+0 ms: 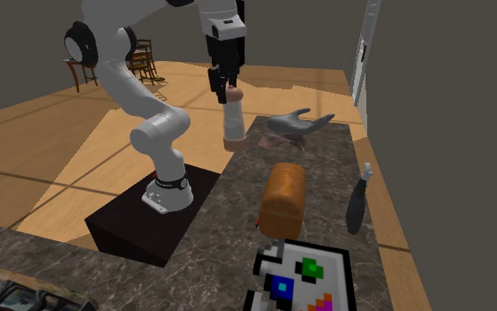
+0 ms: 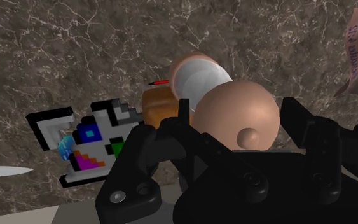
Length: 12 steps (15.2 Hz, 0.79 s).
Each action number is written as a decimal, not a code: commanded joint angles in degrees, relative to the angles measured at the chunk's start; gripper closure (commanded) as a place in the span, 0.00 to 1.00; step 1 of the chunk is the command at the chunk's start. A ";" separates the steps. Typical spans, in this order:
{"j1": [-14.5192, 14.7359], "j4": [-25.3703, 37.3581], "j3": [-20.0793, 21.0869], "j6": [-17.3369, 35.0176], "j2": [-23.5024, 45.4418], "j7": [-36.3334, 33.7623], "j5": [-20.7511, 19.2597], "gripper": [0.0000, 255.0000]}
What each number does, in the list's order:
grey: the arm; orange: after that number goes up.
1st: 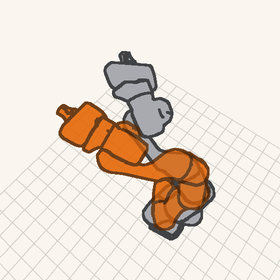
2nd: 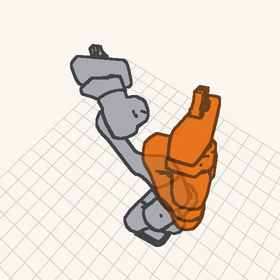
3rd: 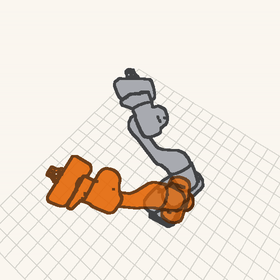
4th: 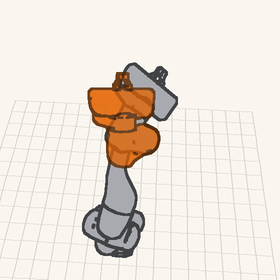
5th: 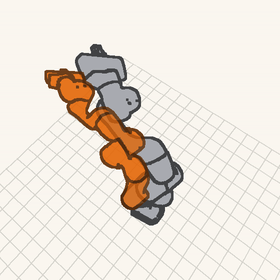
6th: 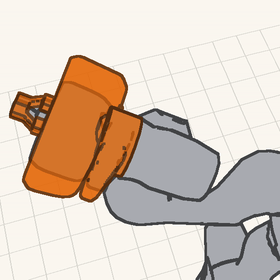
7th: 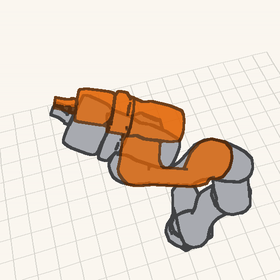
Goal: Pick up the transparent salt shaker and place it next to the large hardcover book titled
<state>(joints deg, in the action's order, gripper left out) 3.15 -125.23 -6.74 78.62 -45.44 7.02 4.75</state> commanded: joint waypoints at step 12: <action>-4.12 -0.43 -13.39 -10.95 -11.25 14.24 -13.05 1.00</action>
<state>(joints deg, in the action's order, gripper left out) -0.58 -125.82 -19.05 68.86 -55.60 19.96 -7.01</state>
